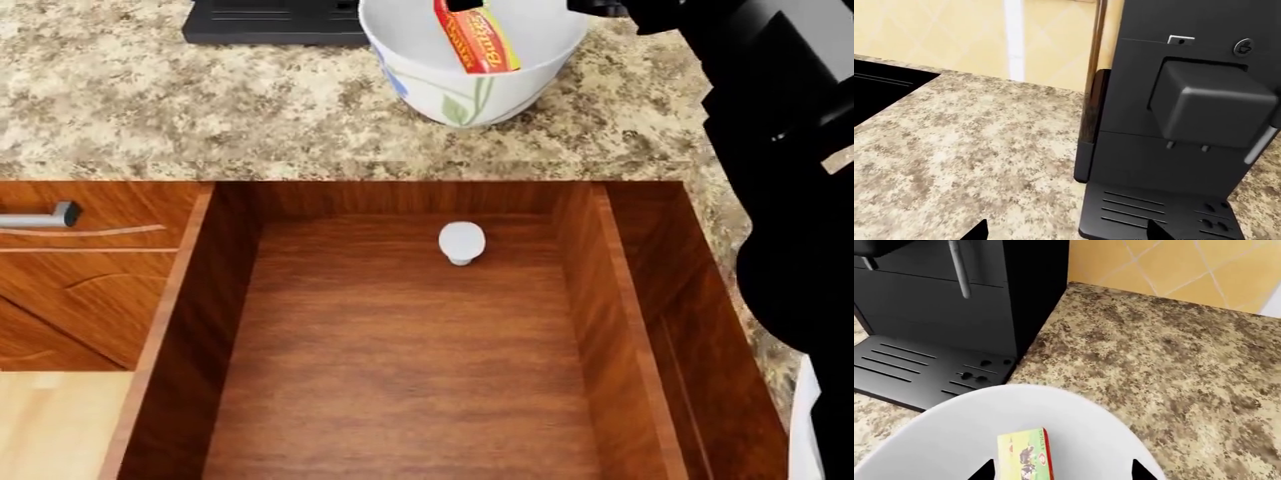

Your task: Place the bar in the bowl and close the drawer.

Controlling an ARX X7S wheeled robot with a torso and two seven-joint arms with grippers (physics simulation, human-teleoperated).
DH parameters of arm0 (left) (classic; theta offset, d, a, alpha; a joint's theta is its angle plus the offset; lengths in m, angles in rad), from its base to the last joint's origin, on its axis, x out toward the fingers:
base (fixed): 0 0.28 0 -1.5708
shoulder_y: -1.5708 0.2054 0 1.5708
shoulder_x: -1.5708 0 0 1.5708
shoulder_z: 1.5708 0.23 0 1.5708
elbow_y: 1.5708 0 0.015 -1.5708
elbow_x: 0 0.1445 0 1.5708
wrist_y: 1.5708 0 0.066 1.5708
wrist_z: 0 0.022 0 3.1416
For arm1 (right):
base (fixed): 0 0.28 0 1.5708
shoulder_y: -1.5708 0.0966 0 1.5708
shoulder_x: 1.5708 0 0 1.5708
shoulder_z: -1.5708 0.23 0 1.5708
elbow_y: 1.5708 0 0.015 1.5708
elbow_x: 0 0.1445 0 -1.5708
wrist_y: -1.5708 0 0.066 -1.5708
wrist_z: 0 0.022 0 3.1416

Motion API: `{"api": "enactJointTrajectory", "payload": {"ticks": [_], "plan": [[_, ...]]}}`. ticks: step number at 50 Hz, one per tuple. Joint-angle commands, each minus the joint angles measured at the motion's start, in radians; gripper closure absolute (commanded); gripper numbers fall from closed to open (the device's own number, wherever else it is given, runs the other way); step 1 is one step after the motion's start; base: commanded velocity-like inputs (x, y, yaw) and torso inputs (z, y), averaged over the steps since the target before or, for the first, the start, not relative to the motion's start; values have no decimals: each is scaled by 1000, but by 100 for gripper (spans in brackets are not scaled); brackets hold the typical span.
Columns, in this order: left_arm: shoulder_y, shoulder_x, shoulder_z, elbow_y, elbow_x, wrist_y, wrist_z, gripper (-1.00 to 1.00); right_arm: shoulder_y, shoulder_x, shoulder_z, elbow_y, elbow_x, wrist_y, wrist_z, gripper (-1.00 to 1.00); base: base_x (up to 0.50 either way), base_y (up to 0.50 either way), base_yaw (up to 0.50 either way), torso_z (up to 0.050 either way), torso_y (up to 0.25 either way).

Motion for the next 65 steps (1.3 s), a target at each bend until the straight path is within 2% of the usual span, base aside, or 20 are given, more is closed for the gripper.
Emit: {"api": "enactJointTrajectory", "payload": {"ticks": [1, 6, 14, 20, 25, 29, 35, 41, 49, 59, 65], "plan": [[-2, -3, -4, 8, 0, -8, -2, -100, 32, 0, 80, 1, -69, 44, 2, -100, 0, 0, 0, -8, 250], [19, -19, -15, 50, -22, -24, -22, -100, 60, 12, 262, 1, -235, 131, -7, -100, 0, 0, 0, -9, 250], [44, -54, -50, 147, -94, -84, -85, -100, 126, 33, 650, 1, -639, 288, -52, -100, 0, 0, 0, -9, 250], [83, -87, -88, 250, -183, -141, -155, -100, 145, 50, 760, -8, -765, 338, -87, -100, 0, 0, 0, -8, 250], [153, -145, -146, 396, -301, -175, -228, -100, -23, 257, 900, -583, -581, 623, 202, -100, 0, 0, 0, -8, 250], [210, -190, -188, 498, -398, -190, -287, -100, -128, 349, 1006, -843, -464, 750, 371, -100, 0, 0, 0, -8, 250], [259, -240, -235, 613, -499, -189, -356, -100, -262, 433, 1190, -1093, -267, 888, 590, -100, 0, 0, 0, -9, 250], [305, -279, -264, 707, -576, -181, -415, -100, -346, 483, 1320, -1219, -68, 966, 752, -100, 0, 0, 0, -8, 250], [362, -313, -292, 806, -655, -159, -458, -100, -421, 535, 1347, -1303, 94, 954, 875, -100, 0, 0, 0, -8, 250], [381, -316, -298, 818, -675, -148, -451, -100, -451, 572, 1337, -1338, 109, 914, 868, -100, 0, 2, 0, -8, 250], [391, -320, -317, 831, -680, -124, -443, -100, -456, 582, 1324, -1345, 95, 896, 865, -100, 1, 473, 0, 0, 0]]}}
